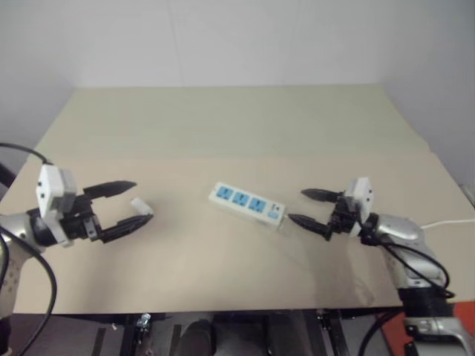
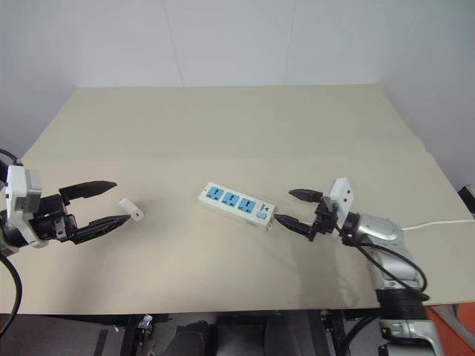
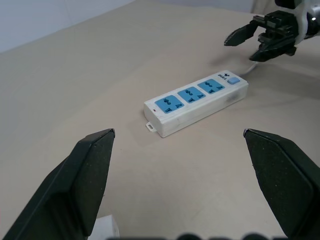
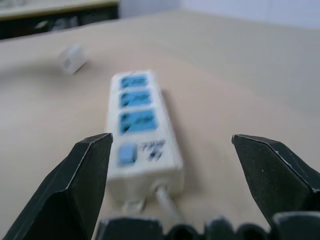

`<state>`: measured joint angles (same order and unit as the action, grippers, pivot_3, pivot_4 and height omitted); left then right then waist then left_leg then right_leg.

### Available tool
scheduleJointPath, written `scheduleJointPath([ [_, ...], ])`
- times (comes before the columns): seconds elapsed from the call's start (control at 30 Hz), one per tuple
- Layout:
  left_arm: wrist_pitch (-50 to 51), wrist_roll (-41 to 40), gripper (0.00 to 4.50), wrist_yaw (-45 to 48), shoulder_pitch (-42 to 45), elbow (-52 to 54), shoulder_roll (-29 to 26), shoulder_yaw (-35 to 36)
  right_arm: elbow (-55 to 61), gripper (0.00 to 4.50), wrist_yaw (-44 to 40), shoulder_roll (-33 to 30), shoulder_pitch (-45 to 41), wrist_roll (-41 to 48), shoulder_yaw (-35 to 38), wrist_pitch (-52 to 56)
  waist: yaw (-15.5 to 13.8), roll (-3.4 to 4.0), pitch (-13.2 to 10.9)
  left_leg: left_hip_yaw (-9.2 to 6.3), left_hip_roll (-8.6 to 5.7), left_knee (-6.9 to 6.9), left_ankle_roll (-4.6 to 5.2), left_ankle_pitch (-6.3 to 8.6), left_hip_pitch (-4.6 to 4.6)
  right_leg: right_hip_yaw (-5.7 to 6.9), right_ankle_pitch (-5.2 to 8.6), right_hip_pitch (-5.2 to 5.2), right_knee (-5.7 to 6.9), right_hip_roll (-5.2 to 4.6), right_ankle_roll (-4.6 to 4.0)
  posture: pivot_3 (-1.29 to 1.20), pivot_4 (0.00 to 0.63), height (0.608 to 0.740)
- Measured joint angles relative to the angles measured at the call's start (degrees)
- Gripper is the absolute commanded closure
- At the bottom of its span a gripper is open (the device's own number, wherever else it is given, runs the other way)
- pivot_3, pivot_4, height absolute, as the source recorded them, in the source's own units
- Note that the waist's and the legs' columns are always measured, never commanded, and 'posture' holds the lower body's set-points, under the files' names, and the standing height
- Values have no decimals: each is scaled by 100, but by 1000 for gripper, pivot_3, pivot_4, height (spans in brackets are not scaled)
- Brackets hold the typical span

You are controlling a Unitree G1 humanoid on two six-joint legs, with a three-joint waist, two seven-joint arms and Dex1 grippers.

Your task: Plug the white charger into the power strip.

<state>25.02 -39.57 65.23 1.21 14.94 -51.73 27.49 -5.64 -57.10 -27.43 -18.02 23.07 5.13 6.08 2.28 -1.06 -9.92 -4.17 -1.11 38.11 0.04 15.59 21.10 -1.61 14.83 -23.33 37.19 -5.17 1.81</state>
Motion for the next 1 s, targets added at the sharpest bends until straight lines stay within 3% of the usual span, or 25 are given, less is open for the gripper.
scheduleJointPath([
  [0.23, 0, 1, 0, 5, 10, -3, -1, -18, -250, 28, 233, 373, -127, -285, -362, -252, 2, 1, 0, 0, 0, 0, 0, 0, 1, 1, 0, -3, 0, 1, 0, 0, 150, 740],
  [1.0, 4, -4, 0, 9, 2, 0, -2, -18, -1255, 28, -41, 632, -440, -887, -1027, -724, 32, -1, 1, 2, -1, 0, 0, 0, -4, -1, 0, -2, 3, 6, 0, 0, 150, 740],
])
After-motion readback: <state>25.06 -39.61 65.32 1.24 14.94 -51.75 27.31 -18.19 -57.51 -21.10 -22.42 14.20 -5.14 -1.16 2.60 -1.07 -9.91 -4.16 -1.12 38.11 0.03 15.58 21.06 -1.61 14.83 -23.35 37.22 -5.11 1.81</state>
